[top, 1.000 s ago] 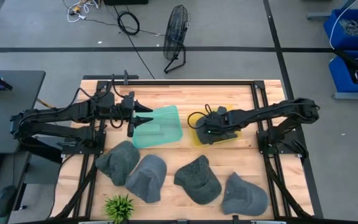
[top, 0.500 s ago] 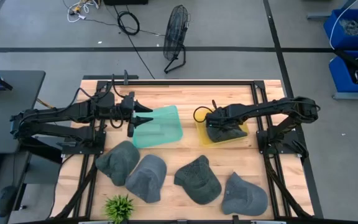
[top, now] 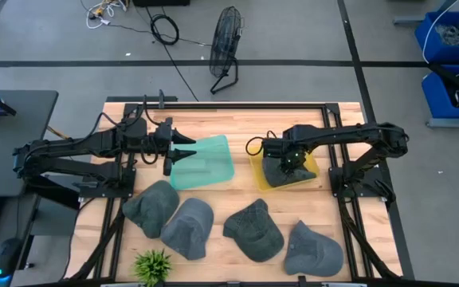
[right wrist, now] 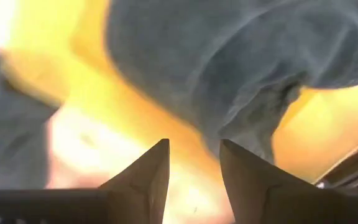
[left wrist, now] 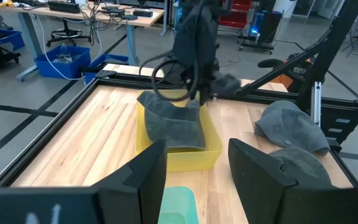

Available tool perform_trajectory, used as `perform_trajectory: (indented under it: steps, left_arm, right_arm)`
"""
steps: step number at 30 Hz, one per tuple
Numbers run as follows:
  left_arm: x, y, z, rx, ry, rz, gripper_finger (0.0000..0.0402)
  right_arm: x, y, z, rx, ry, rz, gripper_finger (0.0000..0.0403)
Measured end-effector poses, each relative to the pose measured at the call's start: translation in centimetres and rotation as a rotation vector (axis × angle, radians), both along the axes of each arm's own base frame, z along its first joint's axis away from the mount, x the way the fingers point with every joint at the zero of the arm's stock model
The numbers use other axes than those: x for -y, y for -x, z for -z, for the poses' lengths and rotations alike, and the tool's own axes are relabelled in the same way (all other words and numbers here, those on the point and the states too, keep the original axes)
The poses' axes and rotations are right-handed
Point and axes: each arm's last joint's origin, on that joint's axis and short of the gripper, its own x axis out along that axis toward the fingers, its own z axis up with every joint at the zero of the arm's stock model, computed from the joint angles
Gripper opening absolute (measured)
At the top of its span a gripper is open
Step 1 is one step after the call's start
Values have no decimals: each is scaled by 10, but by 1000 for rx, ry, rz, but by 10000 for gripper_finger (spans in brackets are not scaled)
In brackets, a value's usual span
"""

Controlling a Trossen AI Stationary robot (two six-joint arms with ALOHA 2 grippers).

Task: Pick & Place hat
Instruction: Put the right black cap into the yellow bin

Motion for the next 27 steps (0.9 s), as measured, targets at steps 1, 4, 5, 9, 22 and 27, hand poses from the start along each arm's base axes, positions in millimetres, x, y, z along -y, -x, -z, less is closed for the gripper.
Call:
perform_trajectory:
  steps: [1, 4, 5, 9, 22, 27]
  left_arm:
    - [0, 0, 0, 0, 0, 0, 177]
    - [0, 0, 0, 0, 5, -1, 177]
    - [0, 0, 0, 1, 12, -3, 177]
    - [0, 0, 0, 2, 25, -6, 177]
    - [0, 0, 0, 2, 26, -5, 177]
    - [0, 0, 0, 1, 27, -5, 177]
  right_arm:
    - [-2, -2, -5, 18, -18, -29, 148]
    - [-8, -9, -15, 96, -39, -153, 147]
    - [-12, -11, -16, 119, -44, -198, 145]
    - [-30, -20, -18, 235, -112, -370, 137]
    - [-53, -47, -25, 510, 205, -708, 126]
    - [-61, -47, -26, 563, 85, -747, 123]
